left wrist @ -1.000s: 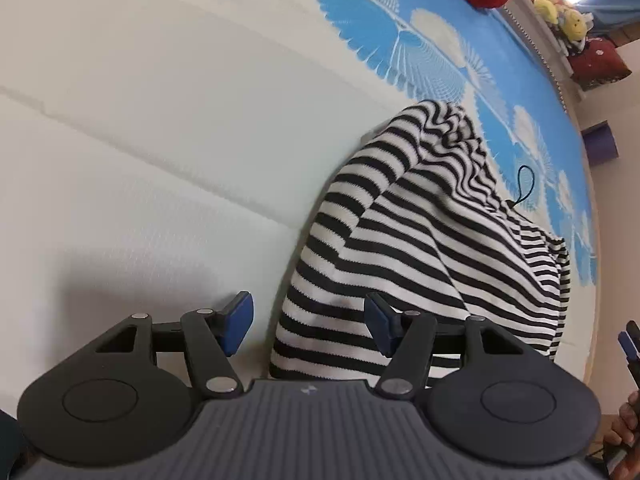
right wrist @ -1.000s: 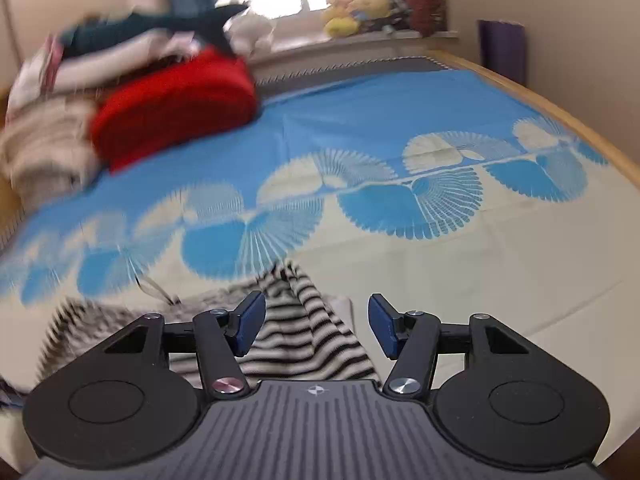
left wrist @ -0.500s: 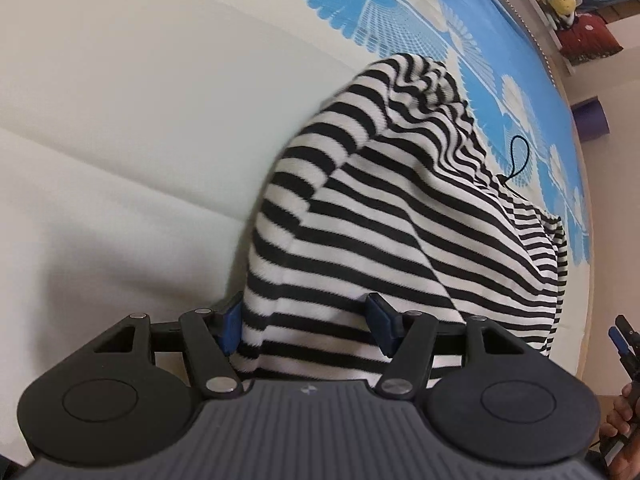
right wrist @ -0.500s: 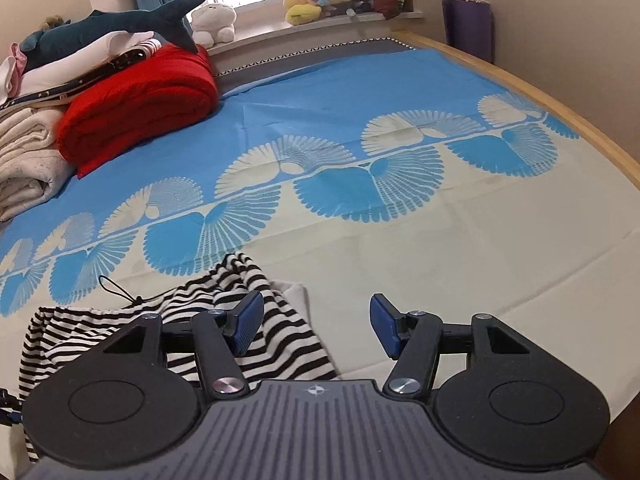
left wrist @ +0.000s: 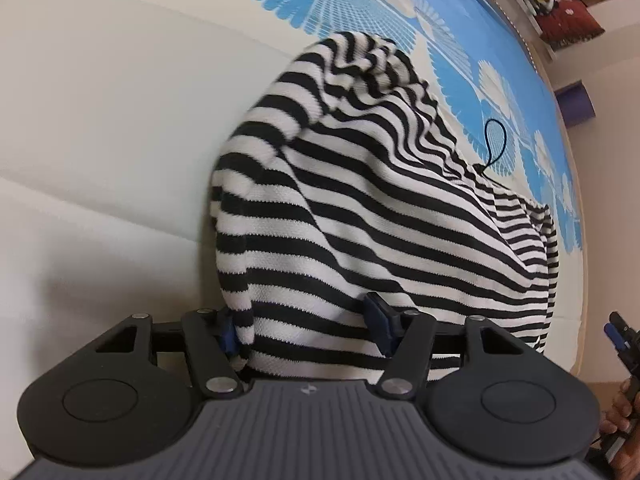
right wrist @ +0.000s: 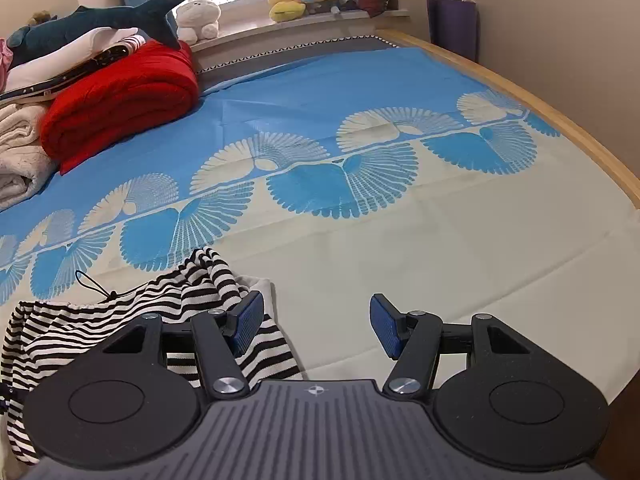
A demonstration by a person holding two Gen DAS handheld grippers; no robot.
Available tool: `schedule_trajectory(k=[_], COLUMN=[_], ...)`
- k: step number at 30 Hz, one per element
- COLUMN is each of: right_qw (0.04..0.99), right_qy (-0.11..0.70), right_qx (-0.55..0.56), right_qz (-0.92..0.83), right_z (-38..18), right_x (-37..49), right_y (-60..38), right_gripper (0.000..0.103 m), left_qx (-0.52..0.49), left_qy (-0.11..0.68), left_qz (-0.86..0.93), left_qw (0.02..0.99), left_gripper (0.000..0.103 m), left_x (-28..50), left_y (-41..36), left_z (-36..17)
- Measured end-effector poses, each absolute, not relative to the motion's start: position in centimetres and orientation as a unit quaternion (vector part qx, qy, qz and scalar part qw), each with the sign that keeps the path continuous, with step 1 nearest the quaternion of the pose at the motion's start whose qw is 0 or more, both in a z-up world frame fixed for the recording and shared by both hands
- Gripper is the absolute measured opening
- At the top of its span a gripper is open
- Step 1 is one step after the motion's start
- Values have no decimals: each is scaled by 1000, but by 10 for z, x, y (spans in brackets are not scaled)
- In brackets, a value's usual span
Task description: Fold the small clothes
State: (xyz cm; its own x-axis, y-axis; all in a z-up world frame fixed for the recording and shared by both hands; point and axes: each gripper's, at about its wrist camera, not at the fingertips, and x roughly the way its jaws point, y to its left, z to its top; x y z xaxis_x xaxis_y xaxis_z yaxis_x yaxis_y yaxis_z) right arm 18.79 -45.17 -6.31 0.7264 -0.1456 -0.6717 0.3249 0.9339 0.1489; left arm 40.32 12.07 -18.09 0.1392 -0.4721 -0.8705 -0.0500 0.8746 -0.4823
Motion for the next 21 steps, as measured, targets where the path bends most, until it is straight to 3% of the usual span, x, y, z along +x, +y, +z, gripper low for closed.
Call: schedule_trajectory(k=[4,6,14,21], right_qw=[920,919,919,925], right_qy=[347,347,340,335], right_qx=[129,133,162,162], right_qz=[-132,-133,-118,-85], right_z=[-63,-63,-61,-58], right_x=[186,186,200,215], right_y=[-453,-452,-434,-407], right_gripper=[61,61,61,61], left_qx=[-198,-184,-175,-119], left_qy=[639,632,581,602], left_qz=[-155,-168,-194,-99], left_qw=[727,734,770,783], left_gripper=[26,21,14,13], left_x=[405,404,394,385], left_y=[111,107,137,171], left_z=[-182,-178,-140,-129])
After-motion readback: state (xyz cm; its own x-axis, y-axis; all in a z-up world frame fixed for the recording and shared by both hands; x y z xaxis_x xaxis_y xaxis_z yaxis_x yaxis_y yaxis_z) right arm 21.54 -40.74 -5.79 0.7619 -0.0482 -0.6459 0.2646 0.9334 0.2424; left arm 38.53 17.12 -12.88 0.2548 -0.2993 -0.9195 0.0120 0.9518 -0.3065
